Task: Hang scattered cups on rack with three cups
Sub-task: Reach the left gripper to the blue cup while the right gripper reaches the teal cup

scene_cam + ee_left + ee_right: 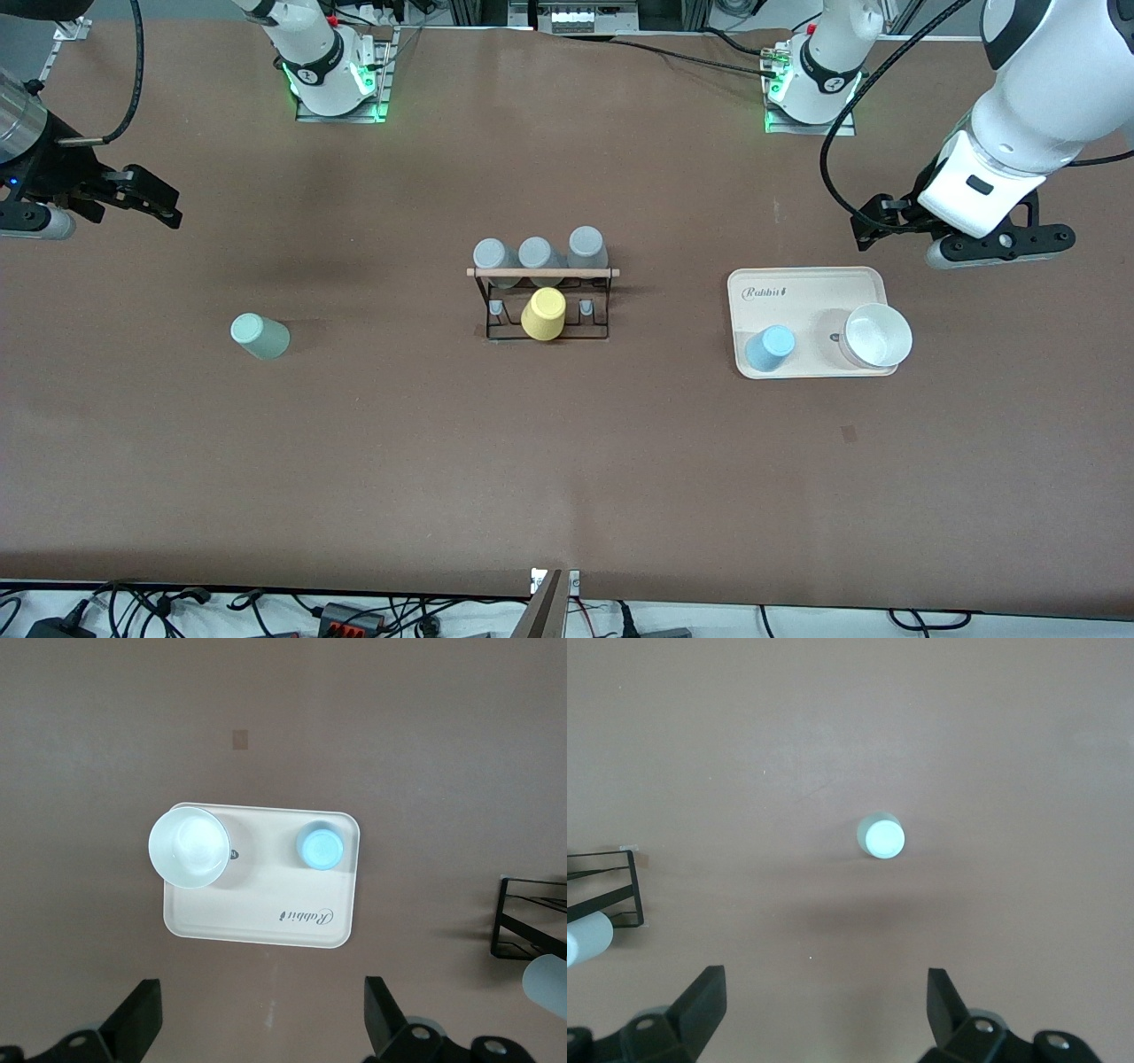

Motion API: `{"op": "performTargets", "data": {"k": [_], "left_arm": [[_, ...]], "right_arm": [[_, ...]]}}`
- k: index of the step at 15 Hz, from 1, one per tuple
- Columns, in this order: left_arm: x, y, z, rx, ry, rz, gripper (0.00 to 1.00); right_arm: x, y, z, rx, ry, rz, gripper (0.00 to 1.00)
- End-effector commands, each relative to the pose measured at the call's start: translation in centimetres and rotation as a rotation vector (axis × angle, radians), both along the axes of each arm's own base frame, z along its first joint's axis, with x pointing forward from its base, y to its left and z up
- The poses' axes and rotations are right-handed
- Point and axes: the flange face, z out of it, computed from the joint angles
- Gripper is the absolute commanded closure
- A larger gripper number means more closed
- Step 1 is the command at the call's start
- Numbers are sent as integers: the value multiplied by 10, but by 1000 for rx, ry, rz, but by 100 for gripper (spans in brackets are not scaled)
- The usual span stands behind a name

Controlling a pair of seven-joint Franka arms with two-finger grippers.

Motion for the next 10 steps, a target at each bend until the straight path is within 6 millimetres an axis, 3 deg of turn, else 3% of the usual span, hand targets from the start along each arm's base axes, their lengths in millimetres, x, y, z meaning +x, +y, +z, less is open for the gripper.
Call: {"op": "performTargets", "data": {"k": [1, 4, 6, 8, 10], "left_arm": [[-5, 1, 5, 15, -7, -7, 0], [-2, -1, 3, 21, -11, -11, 0], [9, -5, -11, 27, 9, -22, 0], [23, -4, -41, 17, 59, -16, 0], [45, -13, -92, 12, 92, -27, 0]], "right_arm": [[-2, 3, 2, 18, -13, -18, 0], [0, 3, 6, 21, -14, -17, 0], [1, 3, 7, 21, -20, -12, 0], [0, 3, 5, 19, -11, -2, 0], [3, 3, -2, 18, 9, 1, 0]]}}
